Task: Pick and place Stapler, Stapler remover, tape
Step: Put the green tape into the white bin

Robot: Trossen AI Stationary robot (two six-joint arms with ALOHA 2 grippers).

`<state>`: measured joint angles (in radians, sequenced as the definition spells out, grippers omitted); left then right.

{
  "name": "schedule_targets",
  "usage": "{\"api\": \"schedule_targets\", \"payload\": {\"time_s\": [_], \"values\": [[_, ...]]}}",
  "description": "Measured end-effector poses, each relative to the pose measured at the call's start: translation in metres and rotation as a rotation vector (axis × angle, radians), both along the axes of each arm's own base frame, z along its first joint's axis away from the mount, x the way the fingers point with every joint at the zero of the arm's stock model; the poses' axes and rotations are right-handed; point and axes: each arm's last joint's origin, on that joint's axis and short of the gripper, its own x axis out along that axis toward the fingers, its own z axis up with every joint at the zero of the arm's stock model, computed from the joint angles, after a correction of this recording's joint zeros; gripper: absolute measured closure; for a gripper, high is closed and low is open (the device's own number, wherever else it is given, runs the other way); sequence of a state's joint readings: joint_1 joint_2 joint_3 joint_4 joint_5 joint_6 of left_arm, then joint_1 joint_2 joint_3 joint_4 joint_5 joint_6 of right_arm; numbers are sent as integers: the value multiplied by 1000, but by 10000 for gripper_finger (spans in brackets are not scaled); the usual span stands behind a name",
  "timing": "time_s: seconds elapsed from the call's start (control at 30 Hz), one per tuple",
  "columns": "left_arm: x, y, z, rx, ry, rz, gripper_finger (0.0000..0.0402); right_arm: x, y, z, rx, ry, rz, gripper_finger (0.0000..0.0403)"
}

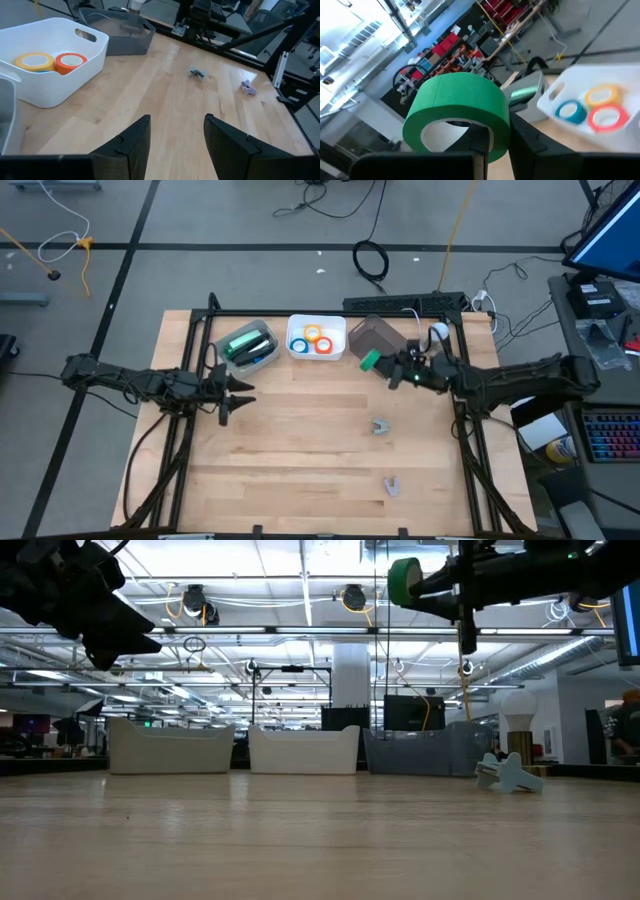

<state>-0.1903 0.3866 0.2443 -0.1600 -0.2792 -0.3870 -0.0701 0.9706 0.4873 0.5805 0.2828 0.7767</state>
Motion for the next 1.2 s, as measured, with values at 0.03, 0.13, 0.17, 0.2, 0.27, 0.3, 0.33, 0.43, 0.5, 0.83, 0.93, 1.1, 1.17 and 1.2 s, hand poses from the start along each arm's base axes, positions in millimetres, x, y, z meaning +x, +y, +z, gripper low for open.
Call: {"api": "schedule_targets", "payload": {"time_s": [0.03,0.13,0.17,0.2,0.27,0.3,0.33,0.43,0.5,0.83,0.93,1.1,1.17,1.2], "values": [[0,0,0,1,0,4,220,1,-5,3,-17,1,-2,368],[0,0,0,3,-1,11,220,6,-21,12,-71,8,-8,367],[0,0,0,4,-1,11,220,8,-26,15,-90,20,-8,367],[0,0,0,8,-1,9,220,11,-32,18,-106,36,-7,367],[0,0,0,15,1,8,220,18,-42,24,-134,84,2,367],[0,0,0,17,1,7,220,23,-47,26,-149,110,11,367],[0,0,0,19,1,8,220,27,-52,29,-164,138,22,367],[0,1,0,22,1,13,220,40,-67,34,-202,232,49,367],[0,1,0,23,1,14,220,49,-77,35,-223,305,64,367],[0,1,0,28,3,13,220,90,-129,26,-378,568,94,367],[0,1,0,29,4,12,220,97,-141,18,-409,625,97,367],[0,1,0,21,4,15,220,109,-155,4,-439,691,116,367],[0,1,0,21,3,14,220,113,-159,0,-444,738,138,367],[0,1,0,21,4,14,220,117,-161,-1,-454,753,147,367]]}}
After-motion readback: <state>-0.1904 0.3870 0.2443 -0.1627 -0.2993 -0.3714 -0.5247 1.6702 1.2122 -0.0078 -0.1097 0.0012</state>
